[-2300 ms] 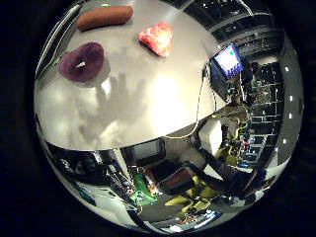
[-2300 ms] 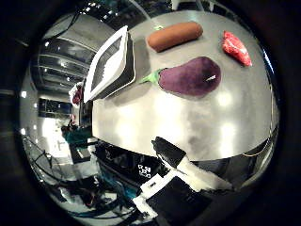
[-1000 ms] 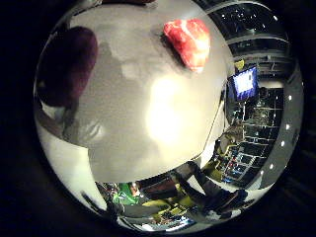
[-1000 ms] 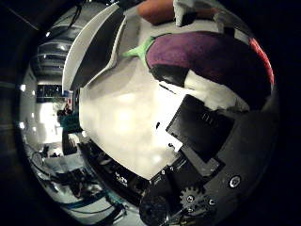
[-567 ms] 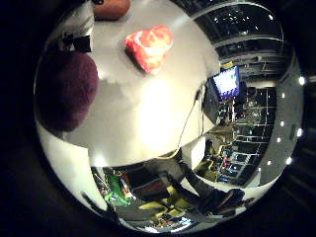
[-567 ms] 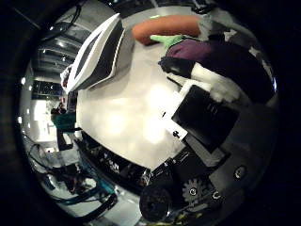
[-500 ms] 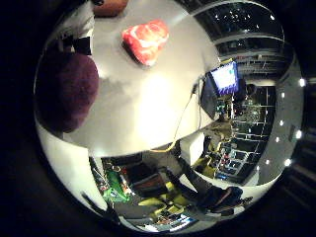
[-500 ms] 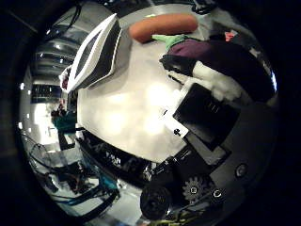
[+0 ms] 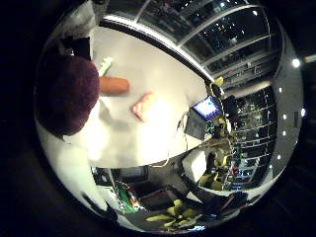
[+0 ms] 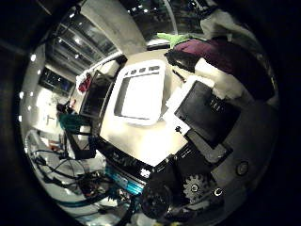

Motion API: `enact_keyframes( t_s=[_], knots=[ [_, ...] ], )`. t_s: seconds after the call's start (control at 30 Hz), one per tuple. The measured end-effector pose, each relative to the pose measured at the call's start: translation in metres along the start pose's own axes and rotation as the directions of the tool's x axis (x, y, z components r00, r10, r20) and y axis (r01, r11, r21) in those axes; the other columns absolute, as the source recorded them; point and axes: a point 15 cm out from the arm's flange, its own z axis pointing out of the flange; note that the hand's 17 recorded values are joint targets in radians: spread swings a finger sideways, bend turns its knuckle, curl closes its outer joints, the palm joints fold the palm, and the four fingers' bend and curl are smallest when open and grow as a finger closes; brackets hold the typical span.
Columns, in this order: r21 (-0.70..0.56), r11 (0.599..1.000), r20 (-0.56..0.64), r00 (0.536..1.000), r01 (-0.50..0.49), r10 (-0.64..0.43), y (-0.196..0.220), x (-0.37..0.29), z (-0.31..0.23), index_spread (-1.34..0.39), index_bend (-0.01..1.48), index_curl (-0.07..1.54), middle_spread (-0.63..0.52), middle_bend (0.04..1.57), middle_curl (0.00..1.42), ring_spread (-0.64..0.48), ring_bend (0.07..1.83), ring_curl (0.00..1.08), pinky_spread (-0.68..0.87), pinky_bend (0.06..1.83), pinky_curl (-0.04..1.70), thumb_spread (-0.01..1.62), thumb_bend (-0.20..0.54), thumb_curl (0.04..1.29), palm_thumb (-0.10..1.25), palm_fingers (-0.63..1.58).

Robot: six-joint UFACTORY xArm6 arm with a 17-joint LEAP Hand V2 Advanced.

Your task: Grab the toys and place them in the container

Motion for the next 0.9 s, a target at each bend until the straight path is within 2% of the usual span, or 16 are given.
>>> enact_keyframes(
  t_s=[0.27,0.37,0.4,0.43,0.47,0.5,0.53,0.6,0.73,0.9],
  knots=[
    [0.123,0.984,0.105,0.984,0.129,-0.143,-0.047,-0.123,0.039,-0.17,1.17,0.62,-0.08,1.31,0.58,-0.16,1.40,0.56,-0.25,1.16,0.82,0.91,-0.029,0.55,0.96,1.23],
    [0.120,0.980,0.129,0.976,0.158,-0.173,-0.051,-0.154,0.070,-0.20,1.08,0.60,-0.09,1.27,0.56,-0.17,1.38,0.55,-0.29,1.11,0.78,0.96,-0.029,0.52,0.91,1.20],
    [0.113,0.979,0.134,0.974,0.169,-0.183,-0.051,-0.162,0.079,-0.25,0.88,0.56,-0.12,1.23,0.55,-0.19,1.35,0.52,-0.35,1.09,0.75,0.96,-0.039,0.50,0.86,1.03],
    [0.101,0.978,0.141,0.971,0.181,-0.194,-0.049,-0.171,0.089,-0.33,0.68,0.54,-0.16,1.10,0.52,-0.23,1.32,0.53,-0.41,1.11,0.76,0.97,-0.035,0.49,0.84,0.61],
    [0.085,0.977,0.142,0.968,0.196,-0.207,-0.046,-0.177,0.098,-0.37,0.65,0.53,-0.17,1.01,0.50,-0.23,1.27,0.53,-0.38,1.08,0.77,0.98,-0.030,0.48,0.83,0.38],
    [0.065,0.974,0.145,0.963,0.218,-0.225,-0.043,-0.185,0.107,-0.45,0.65,0.48,-0.15,0.85,0.42,-0.15,1.04,0.44,-0.19,0.96,0.73,1.00,-0.032,0.46,0.81,0.05],
    [0.055,0.970,0.148,0.959,0.235,-0.241,-0.044,-0.191,0.111,-0.47,0.63,0.44,-0.12,0.74,0.38,-0.06,0.86,0.36,-0.04,0.92,0.68,1.00,-0.037,0.45,0.79,-0.11],
    [0.034,0.962,0.146,0.951,0.270,-0.272,-0.046,-0.199,0.115,-0.49,0.53,0.39,-0.06,0.57,0.32,0.07,0.67,0.27,0.22,0.81,0.58,1.00,-0.039,0.42,0.74,-0.14],
    [-0.003,0.944,0.133,0.936,0.330,-0.327,-0.040,-0.204,0.123,-0.49,0.35,0.33,0.03,0.35,0.27,0.18,0.49,0.21,0.41,0.67,0.47,1.00,-0.035,0.38,0.68,-0.14],
    [0.001,0.937,0.113,0.931,0.350,-0.348,-0.042,-0.198,0.118,-0.49,0.23,0.31,0.06,0.23,0.26,0.22,0.38,0.19,0.46,0.57,0.41,0.99,-0.030,0.35,0.66,-0.07]
  ],
)
